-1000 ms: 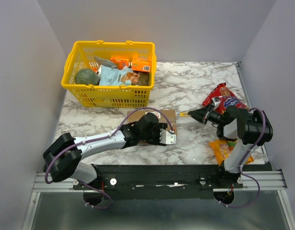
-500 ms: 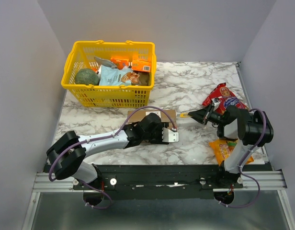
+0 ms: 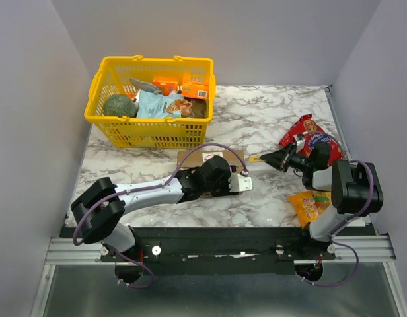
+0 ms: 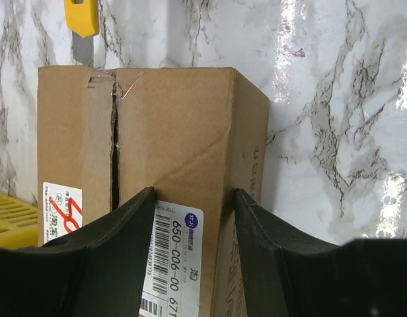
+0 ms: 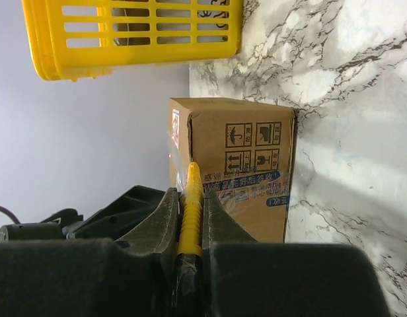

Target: Unpack the express box

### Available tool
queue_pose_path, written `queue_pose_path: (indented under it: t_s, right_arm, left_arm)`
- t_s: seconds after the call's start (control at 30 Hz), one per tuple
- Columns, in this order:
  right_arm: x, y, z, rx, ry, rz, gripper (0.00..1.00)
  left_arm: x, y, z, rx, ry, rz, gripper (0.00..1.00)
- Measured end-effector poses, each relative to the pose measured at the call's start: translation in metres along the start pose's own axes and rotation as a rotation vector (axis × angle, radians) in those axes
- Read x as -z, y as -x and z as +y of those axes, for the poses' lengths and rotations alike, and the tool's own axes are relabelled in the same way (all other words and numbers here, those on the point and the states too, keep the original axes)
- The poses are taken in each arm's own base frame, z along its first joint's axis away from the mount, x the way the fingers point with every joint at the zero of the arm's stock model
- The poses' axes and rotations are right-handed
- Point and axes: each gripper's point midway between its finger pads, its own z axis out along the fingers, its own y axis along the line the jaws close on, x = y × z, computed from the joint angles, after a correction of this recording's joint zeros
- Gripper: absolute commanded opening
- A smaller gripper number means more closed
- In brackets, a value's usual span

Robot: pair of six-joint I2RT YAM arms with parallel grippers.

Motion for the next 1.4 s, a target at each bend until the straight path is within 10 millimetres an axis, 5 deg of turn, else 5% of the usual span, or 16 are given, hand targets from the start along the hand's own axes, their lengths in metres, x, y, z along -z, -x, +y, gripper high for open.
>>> queue_pose_path:
  t_s: [0.37, 1.2, 1.4]
  right_arm:
    - [0.002, -0.001, -0.003, 0.004, -0.037, 0.005, 0.00]
    - [0.022, -0.003, 0.001, 0.060, -0.074, 0.049, 0.00]
    - [0.027, -0.017, 0.007, 0.027, -0.052, 0.056, 0.00]
  left_arm:
    - [-0.002, -0.001, 0.001, 0.068, 0.017, 0.041, 0.40]
    - [-0.003, -0.007, 0.013, 0.105, 0.053, 0.087, 0.30]
    - [-0.006, -0.005, 0.017, 0.136, 0.057, 0.095, 0.29]
